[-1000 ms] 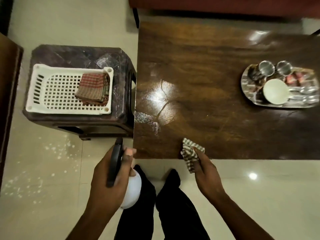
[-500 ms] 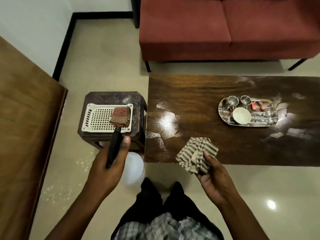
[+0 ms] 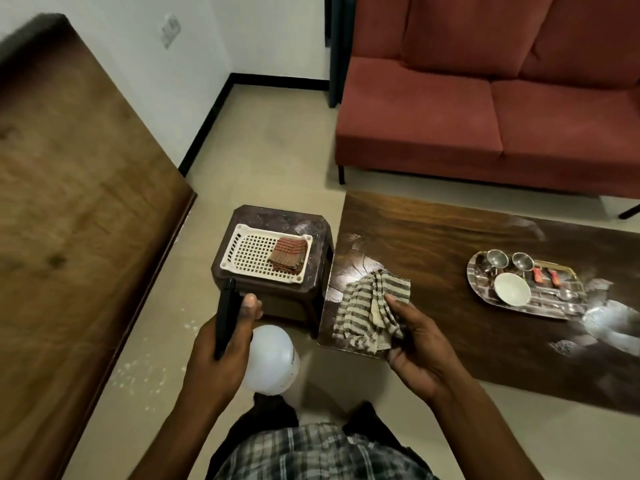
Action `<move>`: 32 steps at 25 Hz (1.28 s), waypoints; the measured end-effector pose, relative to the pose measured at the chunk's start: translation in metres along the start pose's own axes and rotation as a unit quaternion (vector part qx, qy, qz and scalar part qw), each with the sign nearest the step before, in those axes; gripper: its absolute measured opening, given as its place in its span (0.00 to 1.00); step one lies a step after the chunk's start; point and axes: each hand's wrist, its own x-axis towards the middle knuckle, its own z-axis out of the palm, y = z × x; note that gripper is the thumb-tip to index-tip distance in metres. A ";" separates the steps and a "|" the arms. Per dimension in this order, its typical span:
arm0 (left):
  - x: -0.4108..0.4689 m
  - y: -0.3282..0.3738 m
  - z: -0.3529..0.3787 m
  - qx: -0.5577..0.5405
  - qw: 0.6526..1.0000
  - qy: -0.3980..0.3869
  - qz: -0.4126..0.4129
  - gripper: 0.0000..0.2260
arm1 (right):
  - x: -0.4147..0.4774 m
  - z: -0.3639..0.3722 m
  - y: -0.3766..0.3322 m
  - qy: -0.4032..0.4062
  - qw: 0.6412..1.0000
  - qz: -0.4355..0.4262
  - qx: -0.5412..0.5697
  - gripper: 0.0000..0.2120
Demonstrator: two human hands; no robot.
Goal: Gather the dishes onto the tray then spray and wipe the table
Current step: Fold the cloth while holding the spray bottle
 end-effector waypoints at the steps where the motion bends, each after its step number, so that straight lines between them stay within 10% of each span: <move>1: 0.006 -0.002 -0.012 -0.004 1.000 0.006 0.002 0.25 | 0.006 0.010 0.008 0.004 1.000 0.014 0.002 0.12; 15: 0.169 -0.048 -0.160 0.089 0.995 -0.026 0.042 0.15 | 0.131 0.133 0.119 0.135 0.982 -0.028 -0.128 0.14; 32: 0.416 -0.093 -0.002 0.102 0.992 -0.066 0.039 0.06 | 0.413 0.130 0.118 0.200 0.958 0.056 -0.196 0.26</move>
